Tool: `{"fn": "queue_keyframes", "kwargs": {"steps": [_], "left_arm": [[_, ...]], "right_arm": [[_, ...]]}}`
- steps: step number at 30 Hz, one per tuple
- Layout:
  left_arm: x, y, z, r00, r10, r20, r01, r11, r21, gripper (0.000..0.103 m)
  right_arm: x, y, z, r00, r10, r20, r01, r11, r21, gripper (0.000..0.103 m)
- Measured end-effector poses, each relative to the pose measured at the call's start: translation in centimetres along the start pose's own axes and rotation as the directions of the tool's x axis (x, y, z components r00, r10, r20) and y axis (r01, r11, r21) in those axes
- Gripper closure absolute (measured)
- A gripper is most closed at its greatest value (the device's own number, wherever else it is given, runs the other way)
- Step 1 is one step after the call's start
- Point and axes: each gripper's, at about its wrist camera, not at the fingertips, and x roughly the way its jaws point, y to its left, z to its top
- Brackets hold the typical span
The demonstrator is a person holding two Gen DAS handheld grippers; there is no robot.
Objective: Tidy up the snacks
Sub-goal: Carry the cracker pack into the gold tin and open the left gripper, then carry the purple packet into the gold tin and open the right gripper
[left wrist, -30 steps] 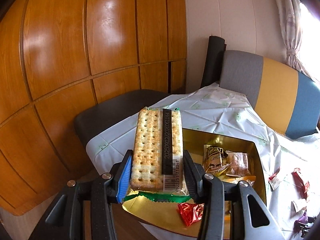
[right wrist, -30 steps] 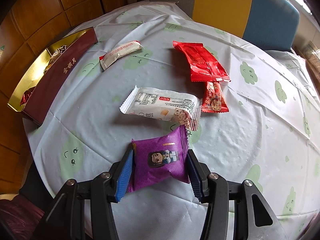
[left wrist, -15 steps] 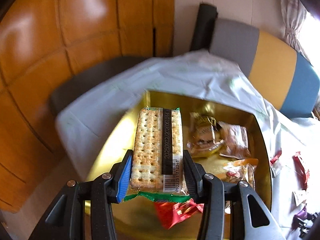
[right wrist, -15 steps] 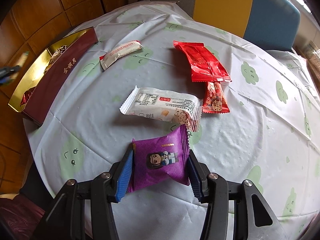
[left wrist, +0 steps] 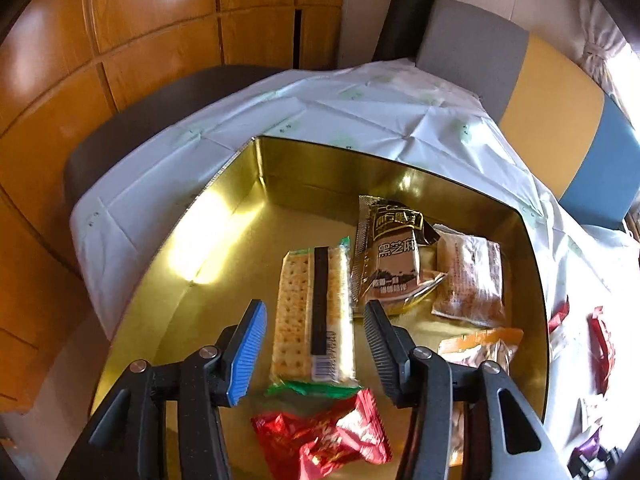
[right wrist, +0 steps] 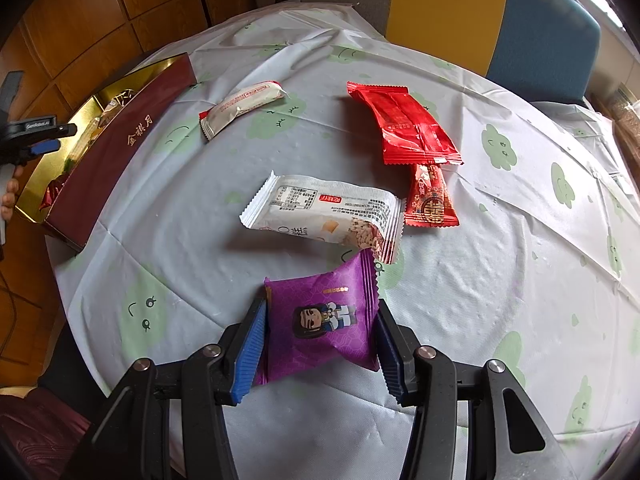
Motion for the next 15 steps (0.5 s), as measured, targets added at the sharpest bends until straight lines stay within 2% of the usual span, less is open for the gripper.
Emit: {"fn": "queue_keyframes", "kwargs": {"steps": [7, 15], "left_arm": [[-3.5, 0.5, -2.1, 0.996, 0.018, 0.084, -0.020, 1.000, 0.021, 0.052], [-6.9, 0.6, -4.2, 0.988, 0.002, 0.152, -0.012, 0.998, 0.061, 0.052]], "right_arm": [[0.0, 0.1, 0.0, 1.000, -0.008, 0.003, 0.008, 1.000, -0.006, 0.051], [0.0, 0.4, 0.0, 1.000, -0.025, 0.006, 0.025, 1.000, -0.009, 0.052]]}}
